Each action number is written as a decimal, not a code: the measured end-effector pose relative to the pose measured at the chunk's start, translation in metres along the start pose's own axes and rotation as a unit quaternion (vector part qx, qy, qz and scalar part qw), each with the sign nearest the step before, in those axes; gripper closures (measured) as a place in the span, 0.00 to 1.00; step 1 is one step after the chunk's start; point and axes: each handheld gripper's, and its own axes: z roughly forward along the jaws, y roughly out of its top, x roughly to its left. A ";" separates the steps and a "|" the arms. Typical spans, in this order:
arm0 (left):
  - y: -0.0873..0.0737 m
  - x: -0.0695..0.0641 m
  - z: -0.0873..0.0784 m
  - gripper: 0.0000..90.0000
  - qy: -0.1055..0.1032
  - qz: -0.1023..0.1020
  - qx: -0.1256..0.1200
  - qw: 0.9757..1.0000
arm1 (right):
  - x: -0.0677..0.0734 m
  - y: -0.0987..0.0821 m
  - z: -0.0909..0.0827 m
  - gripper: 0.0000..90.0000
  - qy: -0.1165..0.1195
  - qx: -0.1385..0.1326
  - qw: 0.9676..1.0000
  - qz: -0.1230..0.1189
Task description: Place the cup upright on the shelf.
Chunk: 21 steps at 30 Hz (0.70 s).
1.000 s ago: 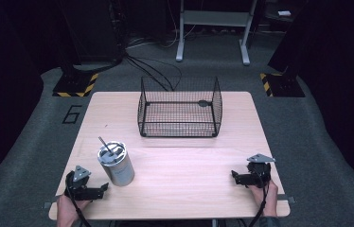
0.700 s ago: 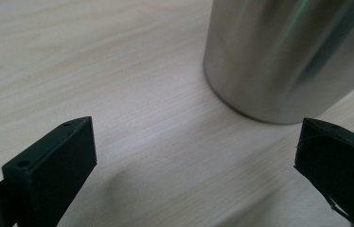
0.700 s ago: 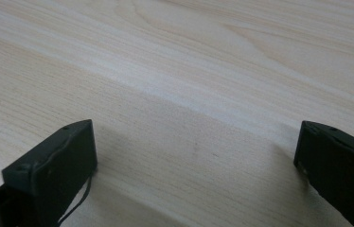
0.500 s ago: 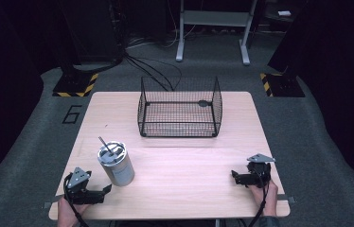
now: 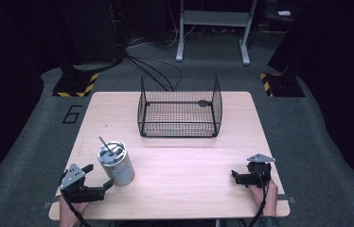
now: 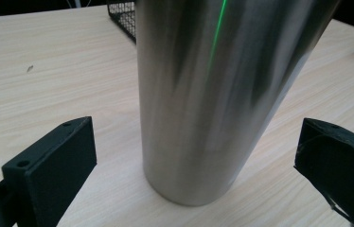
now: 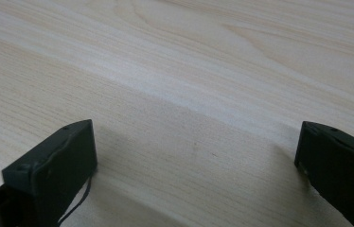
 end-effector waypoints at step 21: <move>0.025 -0.006 0.005 0.00 -0.024 -0.008 -0.060 0.998 | 0.000 0.000 0.000 0.00 0.000 0.002 1.000 0.004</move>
